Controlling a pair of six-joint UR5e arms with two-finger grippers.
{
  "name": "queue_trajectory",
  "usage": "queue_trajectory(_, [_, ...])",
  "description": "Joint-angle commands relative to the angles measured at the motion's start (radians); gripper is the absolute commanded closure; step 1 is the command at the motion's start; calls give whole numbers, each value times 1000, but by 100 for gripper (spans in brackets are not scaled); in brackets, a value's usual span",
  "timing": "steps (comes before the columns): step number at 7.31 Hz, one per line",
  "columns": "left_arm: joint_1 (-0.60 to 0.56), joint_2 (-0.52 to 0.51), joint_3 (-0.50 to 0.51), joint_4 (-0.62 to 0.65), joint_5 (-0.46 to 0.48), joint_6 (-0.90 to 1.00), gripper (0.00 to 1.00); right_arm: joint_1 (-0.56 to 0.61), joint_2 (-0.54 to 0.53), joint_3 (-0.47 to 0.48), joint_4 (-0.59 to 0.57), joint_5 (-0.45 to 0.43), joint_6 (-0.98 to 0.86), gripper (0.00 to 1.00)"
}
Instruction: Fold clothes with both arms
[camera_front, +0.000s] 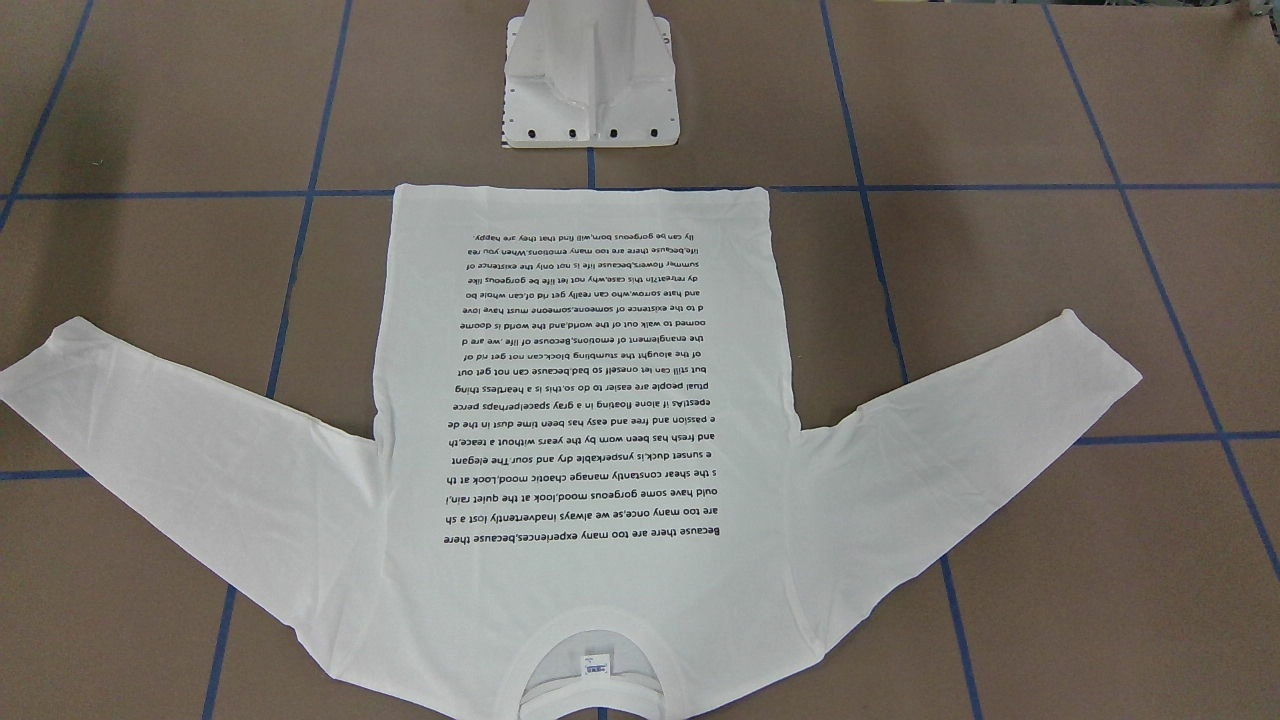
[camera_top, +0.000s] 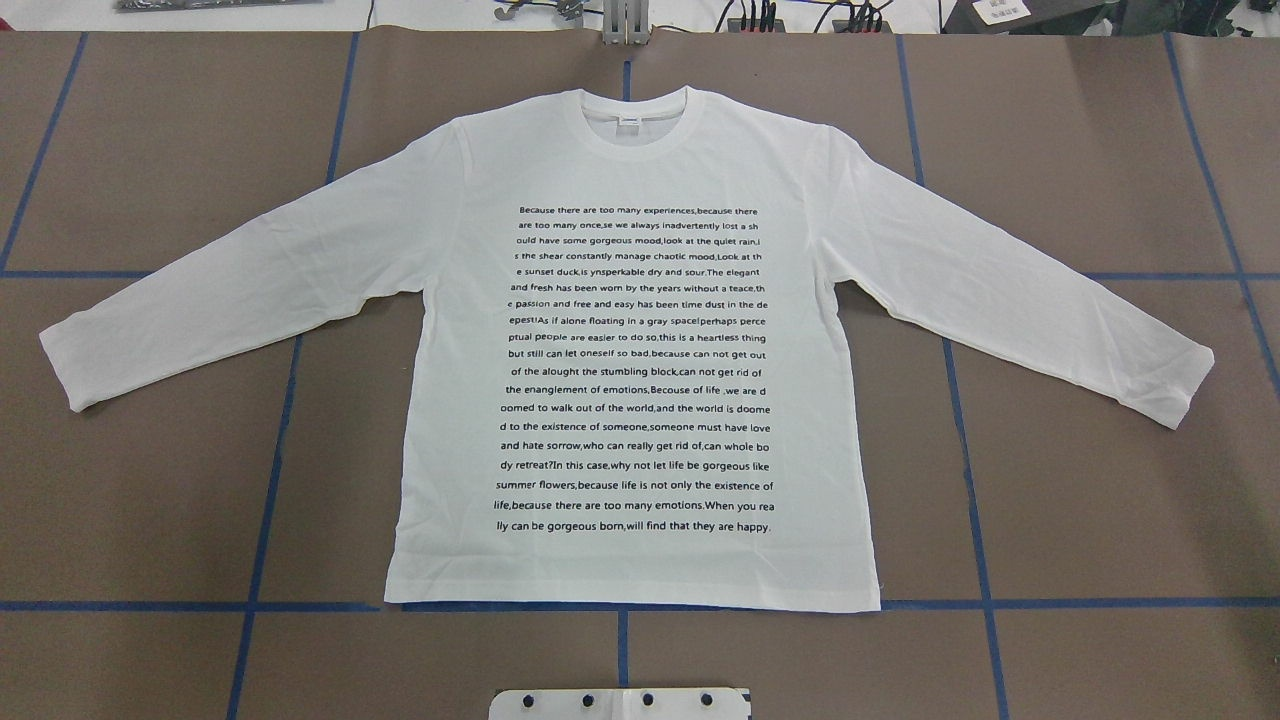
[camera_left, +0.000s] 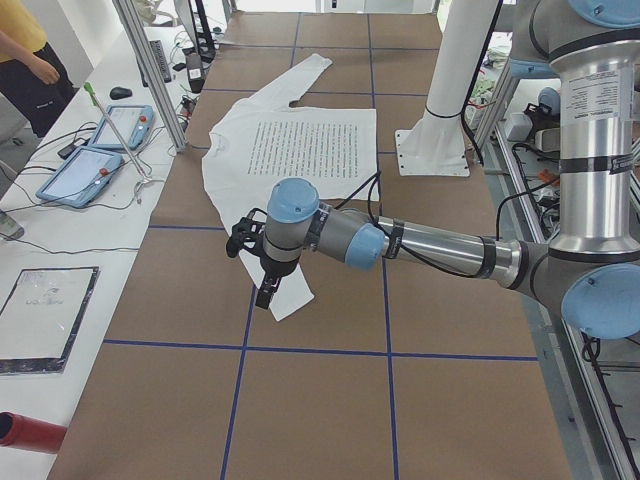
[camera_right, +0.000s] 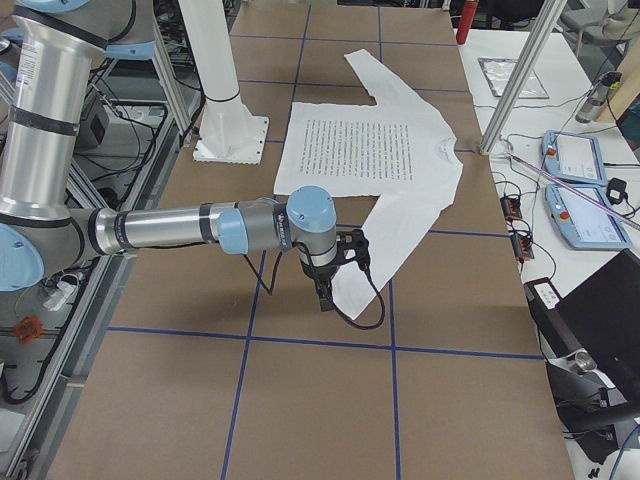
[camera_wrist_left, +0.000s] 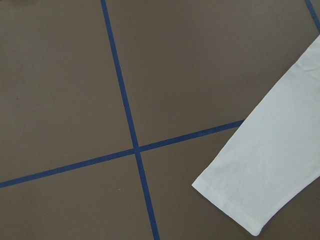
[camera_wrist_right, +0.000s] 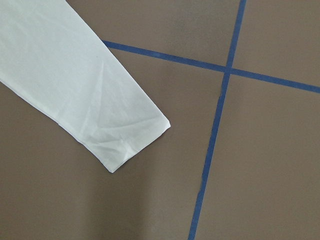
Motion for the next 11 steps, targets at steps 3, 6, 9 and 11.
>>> queue_trajectory(3, [7,10,-21,-8,-27,-7,0,-2,10,-21,2,29,-2,0])
queue_trajectory(6, [8,-9,28,-68,-48,-30,0,-2,10,-41,113,38,0,0])
queue_trajectory(9, [9,-7,13,-239,-104,-135,0,-3,46,-91,118,69,108,0])
queue_trajectory(11, [15,-2,1,-337,-136,-134,0,-6,77,-211,159,68,228,2])
